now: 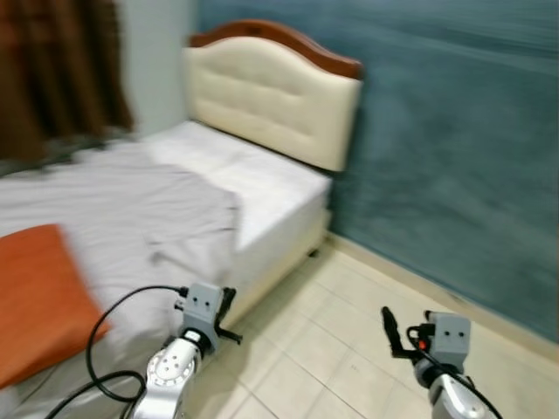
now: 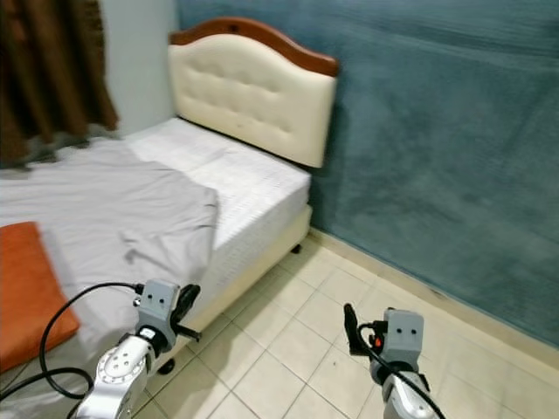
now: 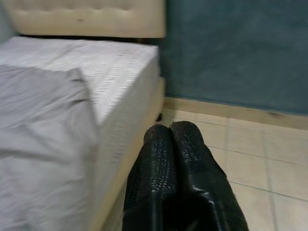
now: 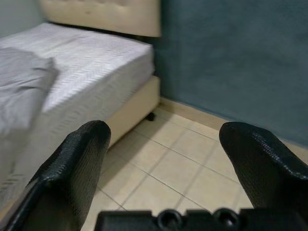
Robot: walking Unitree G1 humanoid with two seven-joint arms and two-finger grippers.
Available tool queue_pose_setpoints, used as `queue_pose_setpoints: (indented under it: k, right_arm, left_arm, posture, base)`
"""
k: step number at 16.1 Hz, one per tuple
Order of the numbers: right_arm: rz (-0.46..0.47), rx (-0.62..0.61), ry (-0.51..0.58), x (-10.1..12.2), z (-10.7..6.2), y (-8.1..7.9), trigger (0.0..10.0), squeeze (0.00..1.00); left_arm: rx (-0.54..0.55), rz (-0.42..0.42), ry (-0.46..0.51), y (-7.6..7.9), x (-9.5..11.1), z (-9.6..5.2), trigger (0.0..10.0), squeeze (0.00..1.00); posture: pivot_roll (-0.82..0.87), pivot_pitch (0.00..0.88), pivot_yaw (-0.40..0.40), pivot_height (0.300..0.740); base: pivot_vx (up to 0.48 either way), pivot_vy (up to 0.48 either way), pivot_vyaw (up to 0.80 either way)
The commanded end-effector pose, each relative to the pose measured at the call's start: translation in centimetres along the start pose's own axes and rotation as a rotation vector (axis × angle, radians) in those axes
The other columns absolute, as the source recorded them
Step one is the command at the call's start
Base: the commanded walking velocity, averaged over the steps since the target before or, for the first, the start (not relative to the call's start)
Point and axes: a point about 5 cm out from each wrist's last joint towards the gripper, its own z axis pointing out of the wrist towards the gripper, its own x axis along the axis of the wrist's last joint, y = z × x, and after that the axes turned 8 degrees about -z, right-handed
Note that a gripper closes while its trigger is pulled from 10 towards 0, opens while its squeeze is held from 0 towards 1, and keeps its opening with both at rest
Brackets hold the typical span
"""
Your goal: Clean up the room
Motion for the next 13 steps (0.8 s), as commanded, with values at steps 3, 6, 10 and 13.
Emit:
queue_pose_setpoints:
  k: [3, 6, 10, 13]
  right_arm:
    - [0.006, -0.021, 0.007, -0.1, -0.24, 0.35, 10.0, 0.0]
    - [0.01, -0.024, 0.008, -0.25, -0.4, 0.44, 10.0, 0.0]
    - [0.002, -0.025, 0.041, 0.22, -0.16, 0.37, 10.0, 0.0]
    - [0.002, -0.027, 0.043, 0.37, -0.05, 0.37, 10.0, 0.0]
  left_arm:
    - [-0.013, -0.008, 0.004, -0.03, 0.13, 0.21, 10.0, 0.0]
    - [-0.028, -0.009, 0.001, 0.22, 0.1, 0.49, 10.0, 0.0]
    - [-0.047, -0.004, 0.012, 0.45, 0.5, 0.98, 10.0, 0.0]
    - [-0.06, -0.001, 0.013, 0.72, 0.53, 1.16, 10.0, 0.0]
  posture:
    - [-0.03, 0.0, -0.022, 0.74]
    - [-0.04, 0.0, -0.014, 0.74]
    - [-0.05, 0.0, -0.004, 0.74]
    - [-0.06, 0.0, 0.0, 0.74]
  base:
    - [0.172, 0.0, -0.69]
    - [0.48, 0.0, -0.7]
    - [0.48, 0.0, -0.53]
    - [0.48, 0.0, 0.0]
